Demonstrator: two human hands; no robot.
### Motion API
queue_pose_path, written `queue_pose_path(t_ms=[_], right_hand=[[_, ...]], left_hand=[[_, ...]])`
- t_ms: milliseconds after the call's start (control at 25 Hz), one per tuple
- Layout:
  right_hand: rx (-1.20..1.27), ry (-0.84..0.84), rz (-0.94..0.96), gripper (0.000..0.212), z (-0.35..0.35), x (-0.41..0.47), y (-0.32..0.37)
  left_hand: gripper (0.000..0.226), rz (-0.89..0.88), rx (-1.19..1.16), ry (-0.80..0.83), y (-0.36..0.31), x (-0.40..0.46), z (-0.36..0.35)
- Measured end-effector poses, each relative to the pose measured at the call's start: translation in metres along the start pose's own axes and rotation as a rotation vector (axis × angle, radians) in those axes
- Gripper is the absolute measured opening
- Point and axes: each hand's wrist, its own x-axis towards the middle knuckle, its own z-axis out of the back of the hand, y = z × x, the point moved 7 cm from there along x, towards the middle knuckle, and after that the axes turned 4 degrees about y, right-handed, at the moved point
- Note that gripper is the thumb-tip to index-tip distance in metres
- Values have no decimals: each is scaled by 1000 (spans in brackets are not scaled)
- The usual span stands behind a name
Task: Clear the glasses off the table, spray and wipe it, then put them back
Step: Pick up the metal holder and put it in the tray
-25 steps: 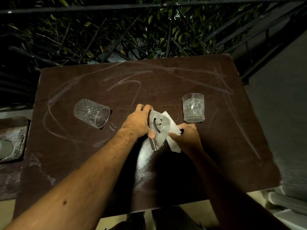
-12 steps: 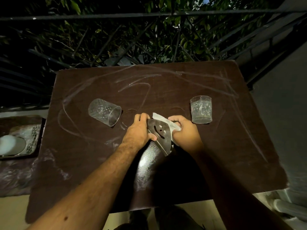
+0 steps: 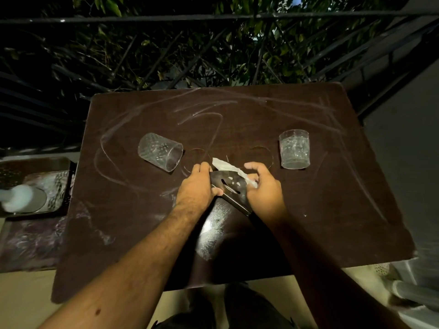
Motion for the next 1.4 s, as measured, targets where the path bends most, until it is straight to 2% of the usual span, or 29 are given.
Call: queue_pose_path(t_ms=[280,520,800,1040,1240,1400], right_hand=[[72,73,-51,46,-12,-11,-3],[-180,197,23,38,-21,-12,5],[-262,352,69,34,-37,-24,3],[-256,295,119,43,-39,-27,4],[-312,164,208,47,-36,-38,10],[-230,45,226,45,-27,-53,9]], left_hand=[[53,1,1,-63,20,-16,4],[45,-17,34,-101,31,-25,2],[42,-21,90,-105,38,-28,3],[41,-39,150,-113,39,-33,6],[29,-72,176,-97,42,-37,10],[26,-81,182,-67,45,-42,13]])
